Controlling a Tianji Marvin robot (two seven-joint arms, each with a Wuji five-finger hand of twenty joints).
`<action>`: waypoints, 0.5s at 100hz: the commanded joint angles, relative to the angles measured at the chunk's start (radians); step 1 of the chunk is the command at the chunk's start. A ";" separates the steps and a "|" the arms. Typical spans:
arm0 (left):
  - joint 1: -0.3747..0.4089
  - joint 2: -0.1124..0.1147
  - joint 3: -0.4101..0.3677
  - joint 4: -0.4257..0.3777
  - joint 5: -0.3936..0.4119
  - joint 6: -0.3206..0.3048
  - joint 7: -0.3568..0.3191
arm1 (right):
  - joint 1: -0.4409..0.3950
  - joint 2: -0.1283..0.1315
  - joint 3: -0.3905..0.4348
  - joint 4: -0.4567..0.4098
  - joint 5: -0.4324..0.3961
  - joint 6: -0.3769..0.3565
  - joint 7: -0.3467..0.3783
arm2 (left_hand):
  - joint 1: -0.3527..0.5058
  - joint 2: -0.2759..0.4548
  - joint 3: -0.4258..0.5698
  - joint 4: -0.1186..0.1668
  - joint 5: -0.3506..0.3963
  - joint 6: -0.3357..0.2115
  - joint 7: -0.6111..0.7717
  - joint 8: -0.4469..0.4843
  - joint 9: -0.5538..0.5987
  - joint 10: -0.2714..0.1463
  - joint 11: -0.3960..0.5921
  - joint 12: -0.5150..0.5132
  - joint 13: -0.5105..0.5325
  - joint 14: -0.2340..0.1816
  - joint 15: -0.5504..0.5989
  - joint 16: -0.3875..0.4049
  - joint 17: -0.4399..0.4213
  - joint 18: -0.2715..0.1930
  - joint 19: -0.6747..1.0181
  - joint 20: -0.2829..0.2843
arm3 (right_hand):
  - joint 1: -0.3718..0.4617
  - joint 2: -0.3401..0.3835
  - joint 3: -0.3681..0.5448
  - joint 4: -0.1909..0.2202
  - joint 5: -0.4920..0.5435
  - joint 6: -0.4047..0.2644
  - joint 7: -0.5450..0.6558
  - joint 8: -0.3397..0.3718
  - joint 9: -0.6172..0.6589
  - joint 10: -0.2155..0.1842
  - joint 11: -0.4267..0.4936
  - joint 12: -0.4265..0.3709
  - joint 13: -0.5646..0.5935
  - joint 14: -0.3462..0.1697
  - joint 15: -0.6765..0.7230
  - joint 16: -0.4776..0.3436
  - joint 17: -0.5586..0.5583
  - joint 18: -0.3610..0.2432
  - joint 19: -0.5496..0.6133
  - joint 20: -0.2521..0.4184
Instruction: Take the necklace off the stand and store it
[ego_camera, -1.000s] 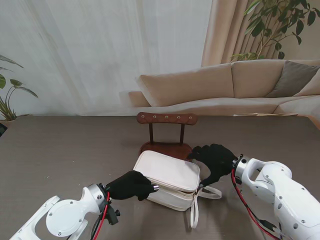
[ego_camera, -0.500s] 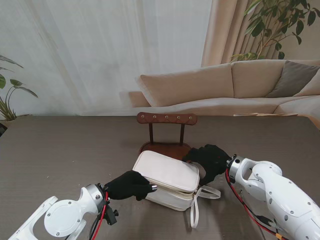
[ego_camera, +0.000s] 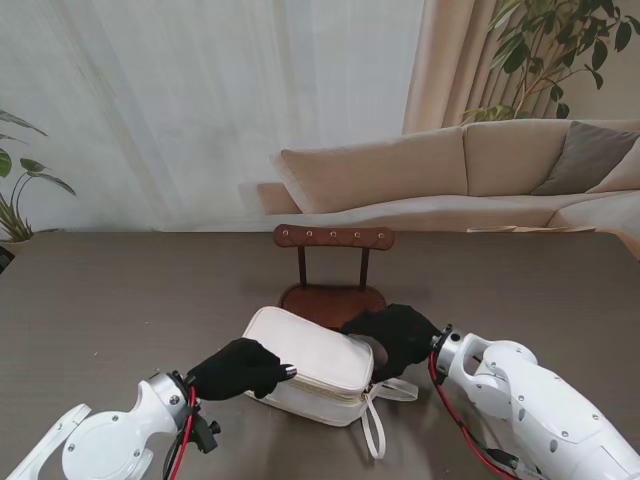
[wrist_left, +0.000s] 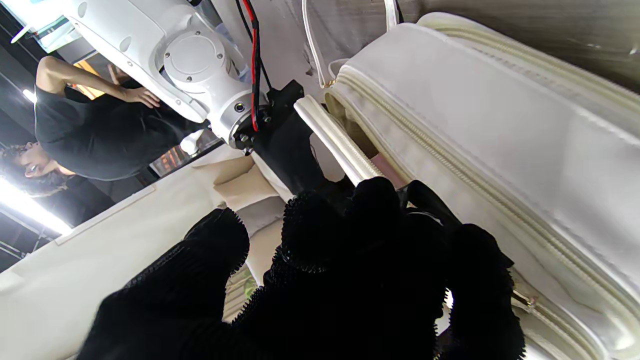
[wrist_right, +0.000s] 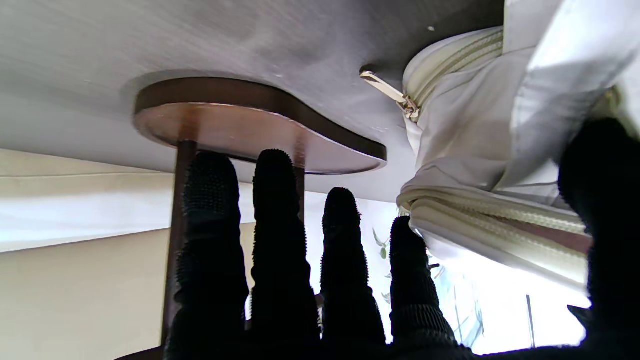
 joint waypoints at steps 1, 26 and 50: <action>0.017 -0.002 -0.009 -0.024 0.006 -0.007 -0.012 | -0.022 -0.026 -0.028 -0.026 -0.009 -0.002 0.015 | -0.038 -0.021 -0.002 0.014 0.032 0.014 0.047 0.009 0.030 -0.005 0.015 0.003 0.042 0.043 -0.009 0.008 -0.001 -0.056 0.061 0.006 | 0.023 0.096 -0.062 0.009 0.032 -0.099 0.038 0.029 0.014 -0.020 0.007 0.005 0.024 -0.005 0.010 0.009 -0.227 -0.008 0.043 0.009; 0.054 -0.005 -0.068 -0.035 0.031 0.007 -0.005 | -0.046 -0.039 -0.037 -0.078 0.028 0.020 0.035 | -0.037 -0.021 -0.002 0.014 0.031 0.011 0.047 0.010 0.030 -0.006 0.014 0.002 0.040 0.038 -0.006 0.009 -0.001 -0.057 0.061 0.004 | 0.032 0.099 -0.063 0.014 0.050 -0.087 0.045 0.029 0.024 -0.011 0.007 0.005 0.034 -0.003 0.020 0.014 -0.224 -0.005 0.051 0.008; 0.079 -0.012 -0.110 0.000 0.049 0.046 0.011 | -0.071 -0.050 -0.045 -0.119 0.054 0.057 0.038 | -0.035 -0.024 -0.001 0.015 0.032 0.014 0.046 0.009 0.029 -0.003 0.013 0.002 0.039 0.042 -0.007 0.009 -0.004 -0.056 0.060 0.002 | 0.060 0.126 -0.064 0.025 0.073 -0.006 0.065 0.032 0.038 0.006 0.004 0.006 0.045 0.010 0.028 0.019 -0.220 0.005 0.059 0.008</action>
